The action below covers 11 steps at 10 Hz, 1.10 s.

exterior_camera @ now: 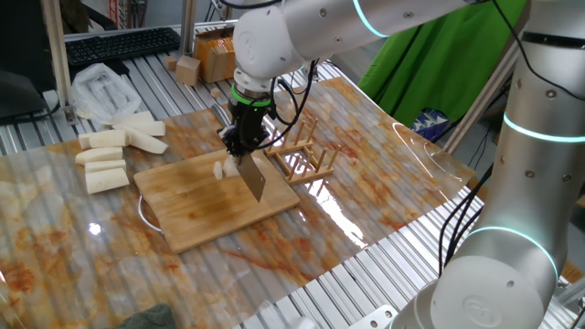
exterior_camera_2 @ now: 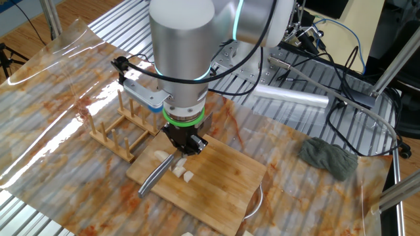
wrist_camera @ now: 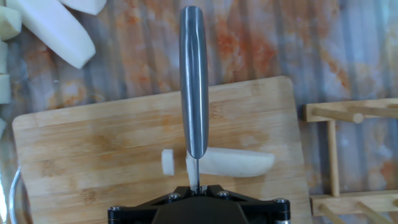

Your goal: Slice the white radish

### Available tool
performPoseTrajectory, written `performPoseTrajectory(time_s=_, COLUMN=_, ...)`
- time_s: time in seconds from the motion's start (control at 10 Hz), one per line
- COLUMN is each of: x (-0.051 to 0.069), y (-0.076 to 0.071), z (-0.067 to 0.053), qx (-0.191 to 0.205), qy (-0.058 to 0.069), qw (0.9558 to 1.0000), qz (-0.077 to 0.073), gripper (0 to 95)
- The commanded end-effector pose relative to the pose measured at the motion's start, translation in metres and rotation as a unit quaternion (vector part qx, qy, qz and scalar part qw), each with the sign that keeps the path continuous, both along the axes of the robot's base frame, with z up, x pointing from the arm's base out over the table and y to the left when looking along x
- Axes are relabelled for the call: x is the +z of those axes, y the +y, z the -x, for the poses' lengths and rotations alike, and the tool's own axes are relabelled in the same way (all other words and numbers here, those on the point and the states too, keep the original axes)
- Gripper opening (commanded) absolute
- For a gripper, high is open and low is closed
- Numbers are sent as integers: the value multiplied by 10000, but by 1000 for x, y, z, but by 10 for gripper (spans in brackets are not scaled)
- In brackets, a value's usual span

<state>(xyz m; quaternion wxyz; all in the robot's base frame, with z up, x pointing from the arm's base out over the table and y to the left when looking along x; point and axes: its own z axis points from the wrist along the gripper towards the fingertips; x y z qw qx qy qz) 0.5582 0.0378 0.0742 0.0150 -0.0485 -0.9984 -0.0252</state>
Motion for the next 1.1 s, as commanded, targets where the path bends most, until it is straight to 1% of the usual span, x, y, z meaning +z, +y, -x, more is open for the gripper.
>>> performPoseTrajectory(time_s=0.1, x=0, y=-1, z=0, qx=-12, qy=10, qw=10000, qz=-16, gripper=0)
performPoseTrajectory(time_s=0.6, x=-1, y=0, z=0, qx=-25, qy=17, qw=10000, qz=-30, gripper=0)
performPoseTrajectory(time_s=0.7, x=-4, y=0, z=-1, qx=-27, qy=17, qw=10000, qz=-28, gripper=0)
performPoseTrajectory(time_s=1.0, x=-21, y=3, z=-4, qx=-58, qy=41, qw=10000, qz=-43, gripper=0)
performPoseTrajectory(time_s=1.1, x=-23, y=3, z=-4, qx=-74, qy=58, qw=9999, qz=-43, gripper=0)
